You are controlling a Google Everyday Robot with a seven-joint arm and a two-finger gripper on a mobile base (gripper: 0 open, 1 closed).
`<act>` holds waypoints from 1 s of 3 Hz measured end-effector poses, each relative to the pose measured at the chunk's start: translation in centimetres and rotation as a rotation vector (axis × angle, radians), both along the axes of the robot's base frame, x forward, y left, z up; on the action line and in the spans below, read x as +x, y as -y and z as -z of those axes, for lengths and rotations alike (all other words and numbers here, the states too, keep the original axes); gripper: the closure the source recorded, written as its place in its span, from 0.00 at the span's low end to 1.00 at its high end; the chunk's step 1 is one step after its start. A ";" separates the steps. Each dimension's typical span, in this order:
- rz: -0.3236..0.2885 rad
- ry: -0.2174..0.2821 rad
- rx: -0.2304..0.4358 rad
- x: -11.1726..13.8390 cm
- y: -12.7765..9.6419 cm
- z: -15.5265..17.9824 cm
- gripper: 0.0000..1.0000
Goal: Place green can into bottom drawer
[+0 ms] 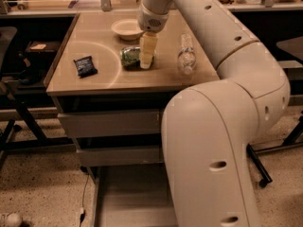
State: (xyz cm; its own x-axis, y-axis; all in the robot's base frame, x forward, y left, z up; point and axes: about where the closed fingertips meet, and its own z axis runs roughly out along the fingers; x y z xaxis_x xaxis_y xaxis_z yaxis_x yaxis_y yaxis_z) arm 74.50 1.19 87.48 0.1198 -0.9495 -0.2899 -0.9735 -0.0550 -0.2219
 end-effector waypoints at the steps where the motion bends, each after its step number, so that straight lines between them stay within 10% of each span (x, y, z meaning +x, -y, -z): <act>1: 0.002 -0.042 0.000 1.0 -0.4 2.5 0.00; 3: 0.006 -0.067 0.038 1.7 -1.2 4.0 0.18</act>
Offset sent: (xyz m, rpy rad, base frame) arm 0.0132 0.0013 -0.0412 0.0428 0.1697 0.0007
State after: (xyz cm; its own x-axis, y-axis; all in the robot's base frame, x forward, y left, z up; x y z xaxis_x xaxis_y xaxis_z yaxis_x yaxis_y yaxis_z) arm 76.22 2.42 83.43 0.0930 -0.9382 -0.3333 -0.9866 -0.0417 -0.1580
